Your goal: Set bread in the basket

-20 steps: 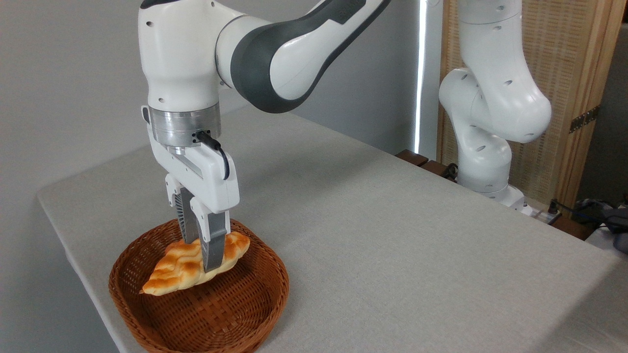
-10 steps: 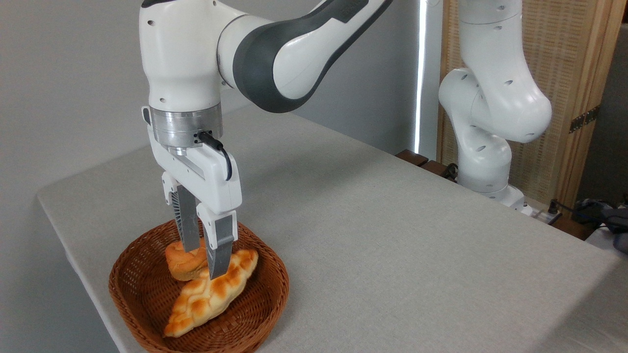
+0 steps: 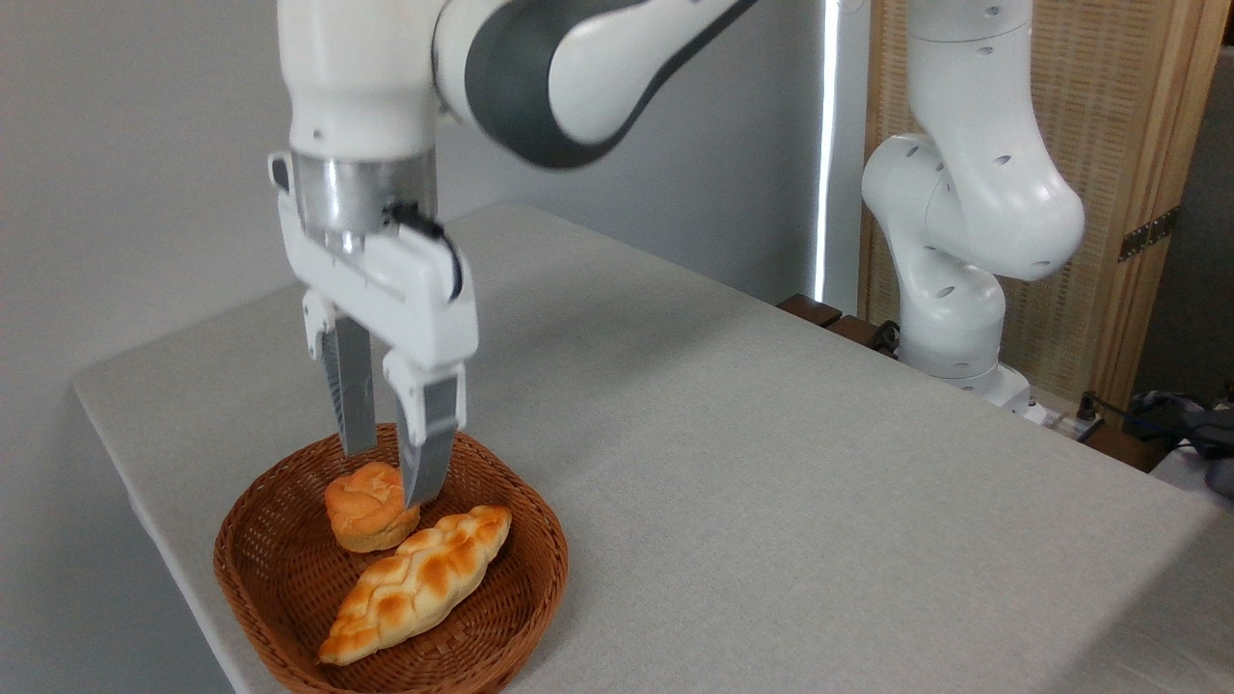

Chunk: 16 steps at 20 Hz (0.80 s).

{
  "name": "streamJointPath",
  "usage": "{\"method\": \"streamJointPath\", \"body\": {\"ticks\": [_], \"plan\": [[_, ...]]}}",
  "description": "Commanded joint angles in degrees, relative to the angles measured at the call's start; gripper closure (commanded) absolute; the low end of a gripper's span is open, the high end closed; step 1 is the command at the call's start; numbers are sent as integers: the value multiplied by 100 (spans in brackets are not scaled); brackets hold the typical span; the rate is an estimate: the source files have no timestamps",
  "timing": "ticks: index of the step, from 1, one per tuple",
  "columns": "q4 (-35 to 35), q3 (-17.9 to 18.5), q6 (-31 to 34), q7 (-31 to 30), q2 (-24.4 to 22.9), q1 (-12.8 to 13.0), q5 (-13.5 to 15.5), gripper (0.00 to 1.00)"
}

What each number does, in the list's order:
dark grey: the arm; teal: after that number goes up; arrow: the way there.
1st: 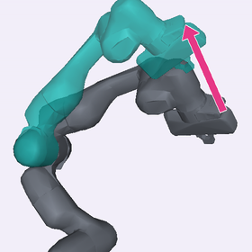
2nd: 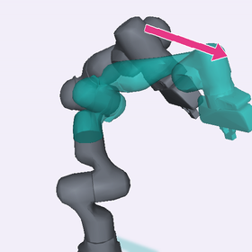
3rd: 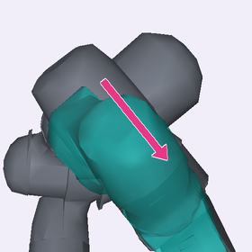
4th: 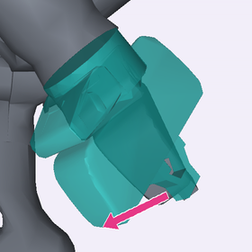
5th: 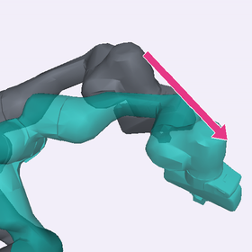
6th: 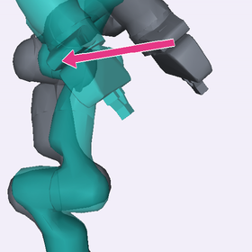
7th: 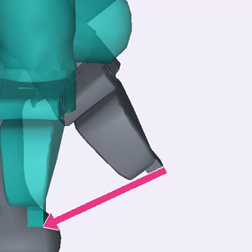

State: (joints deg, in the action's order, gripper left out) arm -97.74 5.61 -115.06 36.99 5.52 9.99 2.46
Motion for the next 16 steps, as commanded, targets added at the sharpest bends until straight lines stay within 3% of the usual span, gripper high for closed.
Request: {"method": "streamJointPath", "body": {"ticks": [1, 3, 9, 12, 13, 15, 16], "plan": [[753, -42, 1753, -341, -314, 11, 316, 0], [1159, -60, 2538, -324, -323, 3, 351, 0], [1090, -376, 2655, -315, -446, -6, 281, 0], [897, -770, 2673, -262, -569, -593, 272, 0], [897, -807, 2673, -271, -569, -673, 238, 0], [888, -851, 2673, -262, -569, -657, -166, 0], [888, -851, 2681, -262, -578, -648, -167, 0]]}}
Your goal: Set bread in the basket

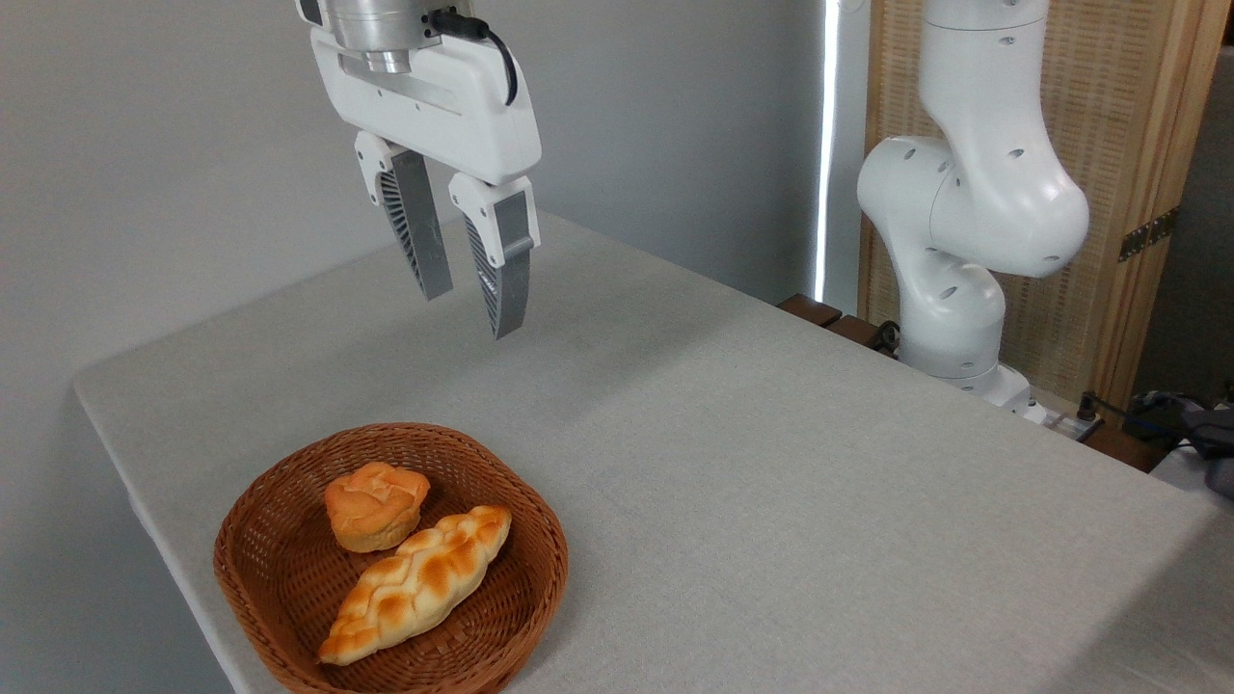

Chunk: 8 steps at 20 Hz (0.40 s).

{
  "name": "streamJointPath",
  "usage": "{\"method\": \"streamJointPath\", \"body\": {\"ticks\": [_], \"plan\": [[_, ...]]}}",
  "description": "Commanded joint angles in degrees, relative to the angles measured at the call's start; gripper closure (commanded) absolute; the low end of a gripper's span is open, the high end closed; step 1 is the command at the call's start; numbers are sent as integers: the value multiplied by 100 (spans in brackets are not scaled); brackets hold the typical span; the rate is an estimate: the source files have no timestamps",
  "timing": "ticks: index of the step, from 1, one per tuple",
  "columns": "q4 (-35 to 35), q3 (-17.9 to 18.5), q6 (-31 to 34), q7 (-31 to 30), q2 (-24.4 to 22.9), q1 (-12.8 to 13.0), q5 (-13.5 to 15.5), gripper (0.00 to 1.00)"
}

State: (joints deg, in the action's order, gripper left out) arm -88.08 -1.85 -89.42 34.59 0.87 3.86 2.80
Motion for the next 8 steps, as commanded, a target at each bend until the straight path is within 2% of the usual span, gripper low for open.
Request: {"method": "streamJointPath", "body": {"ticks": [1, 8], "plan": [[-78, -105, 118, -31, -104, -35, -218, 0], [-86, -105, 144, -31, -104, -35, -315, 0]]}}
